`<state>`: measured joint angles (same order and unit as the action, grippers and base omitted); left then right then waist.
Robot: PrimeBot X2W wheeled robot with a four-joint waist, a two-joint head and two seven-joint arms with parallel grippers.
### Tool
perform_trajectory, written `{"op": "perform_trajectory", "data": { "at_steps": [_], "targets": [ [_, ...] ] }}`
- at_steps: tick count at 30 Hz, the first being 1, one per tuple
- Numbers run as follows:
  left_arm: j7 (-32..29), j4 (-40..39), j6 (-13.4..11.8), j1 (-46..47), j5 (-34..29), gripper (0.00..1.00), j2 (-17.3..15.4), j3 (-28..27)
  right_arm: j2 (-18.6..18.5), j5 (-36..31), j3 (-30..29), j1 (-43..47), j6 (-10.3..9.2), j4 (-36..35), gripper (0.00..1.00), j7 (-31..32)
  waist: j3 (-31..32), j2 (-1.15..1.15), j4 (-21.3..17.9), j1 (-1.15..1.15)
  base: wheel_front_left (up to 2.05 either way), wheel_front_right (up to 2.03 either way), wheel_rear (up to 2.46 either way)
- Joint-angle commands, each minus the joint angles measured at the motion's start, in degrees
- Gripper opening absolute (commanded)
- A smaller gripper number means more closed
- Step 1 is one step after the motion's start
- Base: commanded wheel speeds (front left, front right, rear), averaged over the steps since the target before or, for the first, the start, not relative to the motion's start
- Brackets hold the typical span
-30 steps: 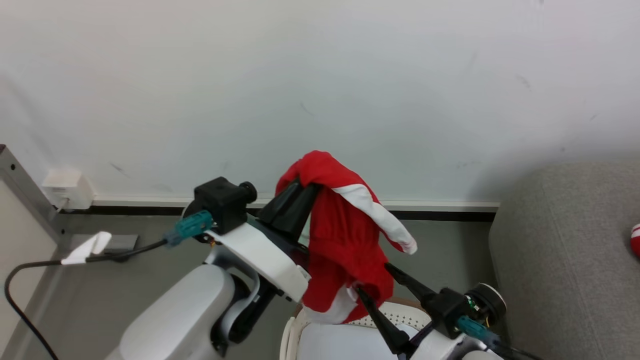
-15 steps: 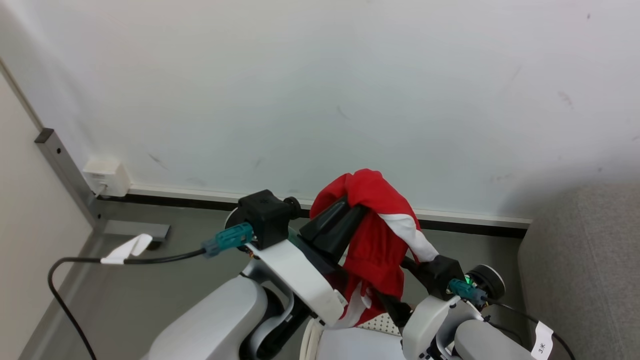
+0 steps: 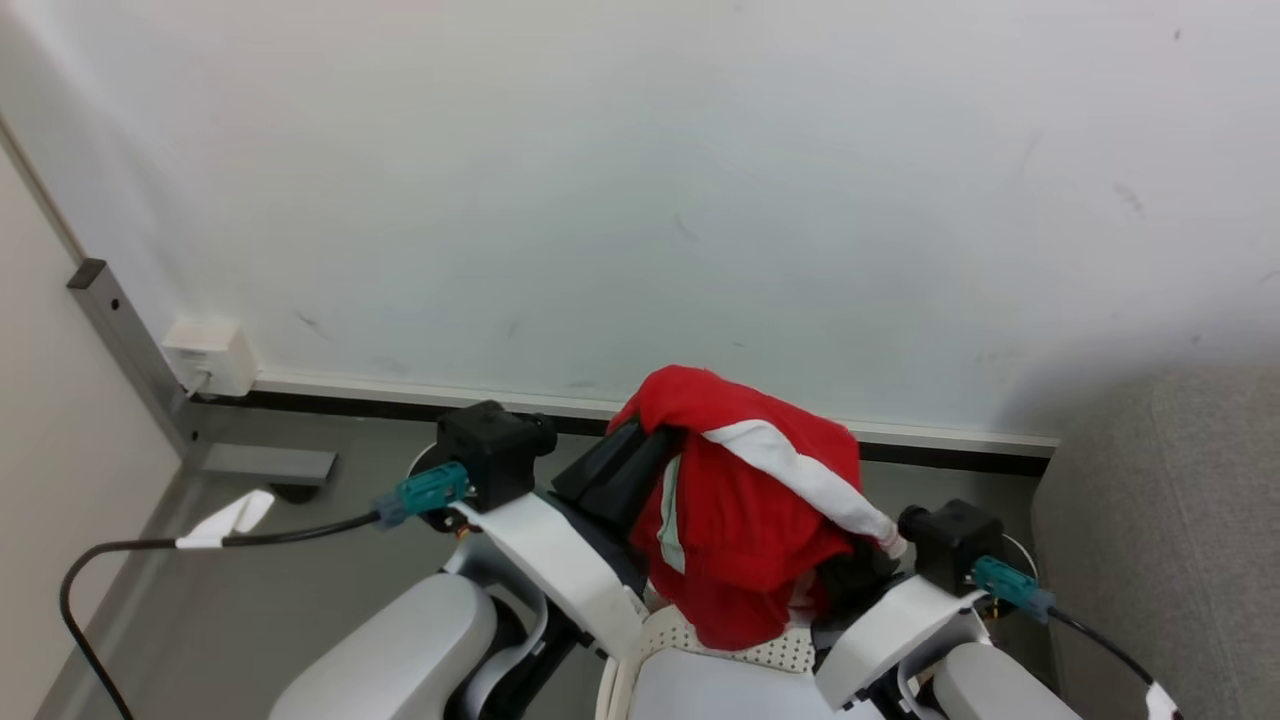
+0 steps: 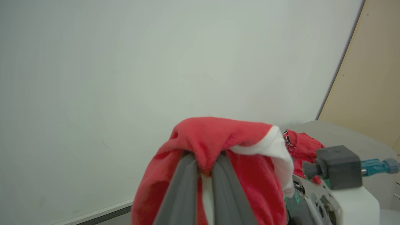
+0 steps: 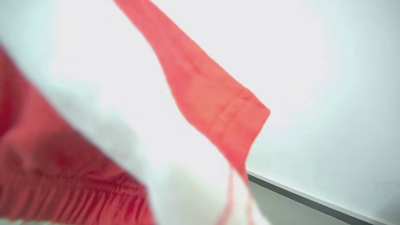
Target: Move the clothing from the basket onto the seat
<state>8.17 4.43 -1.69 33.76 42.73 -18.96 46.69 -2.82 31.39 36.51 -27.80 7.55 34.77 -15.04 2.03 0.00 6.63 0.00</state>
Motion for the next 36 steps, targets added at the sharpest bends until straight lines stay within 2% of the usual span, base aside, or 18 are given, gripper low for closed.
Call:
{"op": "perform_trajectory", "data": {
  "at_steps": [1,4,5,6,7,8,9,17,28,36],
  "targets": [
    [0.3,0.1,-0.3,-1.1,-0.3,0.0,-0.6,0.1,-0.3,-1.2,-3.0,2.2,-0.13,-3.0,0.0,-0.2,-0.1,0.0,-0.8,0.0,0.0,0.0,0.0],
    [0.6,0.0,-0.4,-1.5,-0.2,0.02,-0.4,0.3,-0.5,-1.8,-6.0,4.2,-0.13,-6.0,0.0,-0.2,-0.1,0.0,-1.4,0.0,0.0,0.0,0.0],
    [0.7,-0.1,-0.4,-1.6,-0.2,0.24,-0.3,0.4,-0.7,-2.1,-7.3,5.1,-0.13,-7.5,0.0,-0.2,-0.1,0.0,-1.7,0.0,0.0,0.0,0.0],
    [0.9,-0.2,-0.3,-1.7,-0.2,0.39,-0.2,0.5,-0.9,-2.4,-8.7,6.0,-0.13,-8.9,0.0,-0.2,-0.2,0.0,-2.1,0.0,0.0,0.0,0.0],
    [1.1,-0.3,0.0,-1.8,-0.3,0.63,0.0,0.9,-1.2,-2.6,-9.8,6.7,-0.13,-10.1,0.0,-0.2,-0.2,0.0,-2.6,0.0,0.0,0.0,0.0],
    [1.2,-0.5,0.4,-1.7,-0.7,0.96,0.1,1.3,-1.4,-2.7,-11.0,7.4,-0.13,-11.2,0.0,-0.2,-0.3,0.0,-3.1,0.0,0.0,0.0,0.0],
    [1.3,-0.6,0.6,-1.9,-0.7,1.0,0.4,1.6,-1.6,-2.9,-12.0,8.0,-0.13,-12.3,0.0,-0.2,-0.4,0.0,-3.6,0.0,0.0,0.0,0.0],
    [2.2,-0.6,2.0,-3.2,-0.7,1.0,0.9,3.4,-2.7,-4.4,-19.3,10.1,-0.13,-17.7,0.0,-0.2,-1.4,0.0,-9.8,0.0,0.0,0.0,0.0],
    [3.8,0.5,2.6,-4.2,-2.5,1.0,0.3,5.0,-5.5,-6.8,-27.2,12.7,-0.13,-24.0,0.0,-0.2,-3.7,0.0,-21.0,0.0,0.0,0.0,0.0],
    [4.7,1.0,3.7,-4.6,-4.3,1.0,0.4,7.0,-5.4,-9.1,-33.6,16.1,-0.13,-30.3,0.0,-0.2,-5.1,0.0,-28.4,0.0,0.0,0.0,0.0]
  ]
}}
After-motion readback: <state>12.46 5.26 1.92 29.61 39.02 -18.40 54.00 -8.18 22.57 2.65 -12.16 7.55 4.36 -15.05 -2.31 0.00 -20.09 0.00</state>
